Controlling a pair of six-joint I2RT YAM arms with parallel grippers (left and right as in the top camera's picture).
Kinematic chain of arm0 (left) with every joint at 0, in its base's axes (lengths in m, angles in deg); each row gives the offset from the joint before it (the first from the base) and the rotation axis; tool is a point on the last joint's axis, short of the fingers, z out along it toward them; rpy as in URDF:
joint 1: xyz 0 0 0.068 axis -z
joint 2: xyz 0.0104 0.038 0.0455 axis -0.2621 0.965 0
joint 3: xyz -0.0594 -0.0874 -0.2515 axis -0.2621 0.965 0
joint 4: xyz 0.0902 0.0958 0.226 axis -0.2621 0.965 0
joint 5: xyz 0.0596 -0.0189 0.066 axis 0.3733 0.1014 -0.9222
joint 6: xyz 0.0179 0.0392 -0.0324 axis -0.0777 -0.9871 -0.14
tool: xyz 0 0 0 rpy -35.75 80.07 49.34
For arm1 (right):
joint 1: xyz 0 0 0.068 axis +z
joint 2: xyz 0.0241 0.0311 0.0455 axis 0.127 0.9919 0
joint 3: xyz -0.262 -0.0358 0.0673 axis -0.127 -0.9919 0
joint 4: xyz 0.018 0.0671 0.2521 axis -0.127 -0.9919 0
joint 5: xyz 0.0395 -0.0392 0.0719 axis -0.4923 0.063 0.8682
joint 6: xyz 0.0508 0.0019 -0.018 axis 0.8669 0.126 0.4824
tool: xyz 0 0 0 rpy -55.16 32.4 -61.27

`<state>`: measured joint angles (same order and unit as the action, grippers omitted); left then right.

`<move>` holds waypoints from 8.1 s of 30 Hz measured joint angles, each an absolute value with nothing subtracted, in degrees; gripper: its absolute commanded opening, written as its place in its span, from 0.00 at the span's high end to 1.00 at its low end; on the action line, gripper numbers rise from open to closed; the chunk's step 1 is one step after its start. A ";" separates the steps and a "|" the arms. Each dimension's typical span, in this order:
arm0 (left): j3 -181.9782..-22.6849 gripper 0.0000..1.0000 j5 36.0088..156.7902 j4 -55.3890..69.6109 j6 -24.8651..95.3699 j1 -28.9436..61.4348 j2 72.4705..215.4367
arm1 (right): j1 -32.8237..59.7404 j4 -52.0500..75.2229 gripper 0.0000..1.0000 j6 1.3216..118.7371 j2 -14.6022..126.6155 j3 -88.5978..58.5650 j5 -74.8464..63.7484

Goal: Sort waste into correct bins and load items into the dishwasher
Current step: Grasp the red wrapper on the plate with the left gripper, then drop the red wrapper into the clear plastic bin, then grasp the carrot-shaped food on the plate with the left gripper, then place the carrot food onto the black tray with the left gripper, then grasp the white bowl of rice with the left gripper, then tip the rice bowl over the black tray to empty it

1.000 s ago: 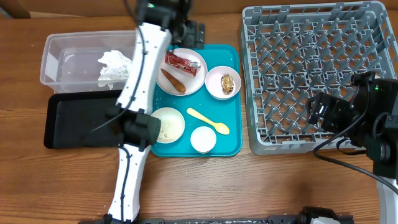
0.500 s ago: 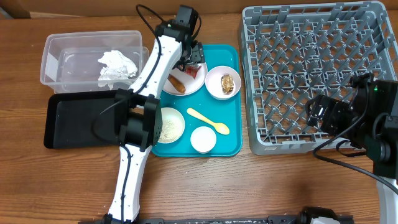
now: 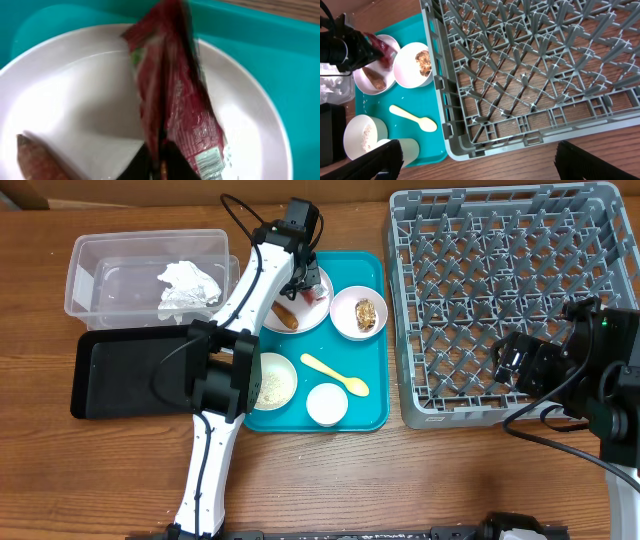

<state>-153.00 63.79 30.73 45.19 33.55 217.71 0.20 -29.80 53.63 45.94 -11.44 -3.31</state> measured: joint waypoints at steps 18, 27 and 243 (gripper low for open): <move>-195.07 0.96 59.64 63.64 37.62 28.30 218.74 | 0.20 -29.60 0.00 53.63 45.94 -11.42 -3.29; -186.79 0.31 58.74 68.74 39.15 10.57 218.28 | 0.20 -28.14 0.00 53.60 45.94 -11.42 -3.29; -126.24 0.96 97.71 59.78 11.66 -0.05 176.73 | 0.20 -30.08 0.00 53.60 53.39 -11.36 -1.78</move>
<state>-126.24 97.71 59.78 11.66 -0.05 176.73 0.20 -30.08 53.60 53.39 -11.36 -1.78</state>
